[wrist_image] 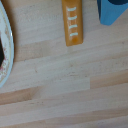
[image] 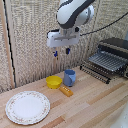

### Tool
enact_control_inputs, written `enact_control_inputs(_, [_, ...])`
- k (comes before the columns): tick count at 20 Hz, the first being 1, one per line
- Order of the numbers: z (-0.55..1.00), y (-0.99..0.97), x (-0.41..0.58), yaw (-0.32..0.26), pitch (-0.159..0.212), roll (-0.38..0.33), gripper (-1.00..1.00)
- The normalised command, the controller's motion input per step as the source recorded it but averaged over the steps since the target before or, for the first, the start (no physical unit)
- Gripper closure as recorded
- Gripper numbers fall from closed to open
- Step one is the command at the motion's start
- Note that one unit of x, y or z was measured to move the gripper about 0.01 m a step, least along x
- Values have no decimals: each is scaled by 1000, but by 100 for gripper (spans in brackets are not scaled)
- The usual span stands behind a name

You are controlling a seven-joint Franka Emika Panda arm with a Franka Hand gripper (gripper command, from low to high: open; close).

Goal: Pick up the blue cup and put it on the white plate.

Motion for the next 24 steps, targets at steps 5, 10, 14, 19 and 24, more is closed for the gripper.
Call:
enact_control_inputs(5, [-73,-557,289,-28,19,46,-100])
enact_control_inputs(10, [-103,-644,239,-16,0,55,-100])
enact_control_inputs(14, [-91,-626,203,-1,8,48,-100])
enact_control_inputs(19, [-135,-507,103,-3,44,17,-100])
enact_control_inputs(24, [-201,-336,124,-75,60,0,-100])
